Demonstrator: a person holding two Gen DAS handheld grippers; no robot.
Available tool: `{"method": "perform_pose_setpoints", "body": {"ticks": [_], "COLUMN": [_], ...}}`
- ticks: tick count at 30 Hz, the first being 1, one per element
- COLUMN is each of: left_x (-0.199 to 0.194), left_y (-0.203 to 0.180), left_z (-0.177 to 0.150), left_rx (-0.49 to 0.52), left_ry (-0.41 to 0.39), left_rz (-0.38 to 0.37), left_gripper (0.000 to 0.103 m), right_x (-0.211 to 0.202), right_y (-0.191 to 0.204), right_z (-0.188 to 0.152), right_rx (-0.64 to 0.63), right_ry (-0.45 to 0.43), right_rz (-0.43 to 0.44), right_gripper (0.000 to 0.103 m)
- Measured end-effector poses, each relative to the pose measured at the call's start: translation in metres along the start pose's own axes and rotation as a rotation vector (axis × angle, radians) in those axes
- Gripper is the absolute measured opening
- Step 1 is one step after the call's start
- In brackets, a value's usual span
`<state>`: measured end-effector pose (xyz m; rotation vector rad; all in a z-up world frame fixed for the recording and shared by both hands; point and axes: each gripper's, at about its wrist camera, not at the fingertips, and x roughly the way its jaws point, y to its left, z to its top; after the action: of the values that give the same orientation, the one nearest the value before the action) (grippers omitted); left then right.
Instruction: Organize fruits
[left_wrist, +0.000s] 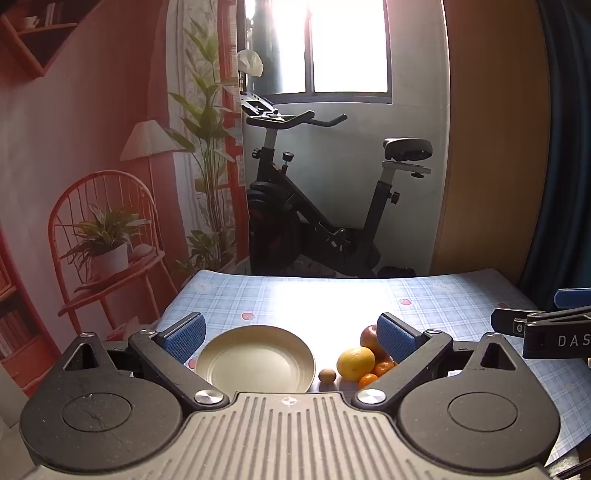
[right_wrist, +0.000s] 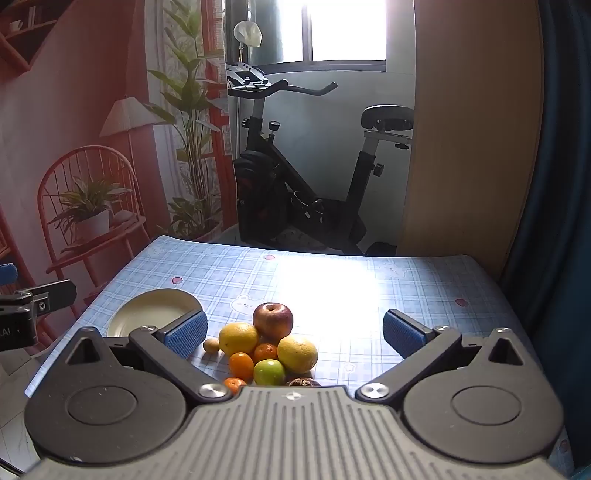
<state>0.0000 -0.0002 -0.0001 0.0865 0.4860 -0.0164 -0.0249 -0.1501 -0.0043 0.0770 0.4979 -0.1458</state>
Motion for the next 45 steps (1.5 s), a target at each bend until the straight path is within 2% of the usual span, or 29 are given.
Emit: {"method": "perform_pose_setpoints", "body": {"ticks": [12,16,45], "left_x": [0.003,-0.007,-0.009], "left_y": [-0.006,-0.005,-0.002], "left_z": [0.0,-0.004,-0.004], "left_rx": [0.008,0.008,0.014], "left_ry": [-0.019,-0.037,-0.04], "left_rz": [0.003,-0.003,-0.026], "left_gripper": [0.1,0.1,0.1], "right_x": [0.0,-0.001,-0.006], "right_y": [-0.002,-0.002,-0.001], "right_z": [-0.003,-0.004,-0.004], "right_rx": [0.014,0.019,0.035], "right_ry": [-0.026,-0.032,-0.051], "right_rz": [-0.008,-0.011,-0.022], "right_gripper": [0.103,0.103,0.103]}}
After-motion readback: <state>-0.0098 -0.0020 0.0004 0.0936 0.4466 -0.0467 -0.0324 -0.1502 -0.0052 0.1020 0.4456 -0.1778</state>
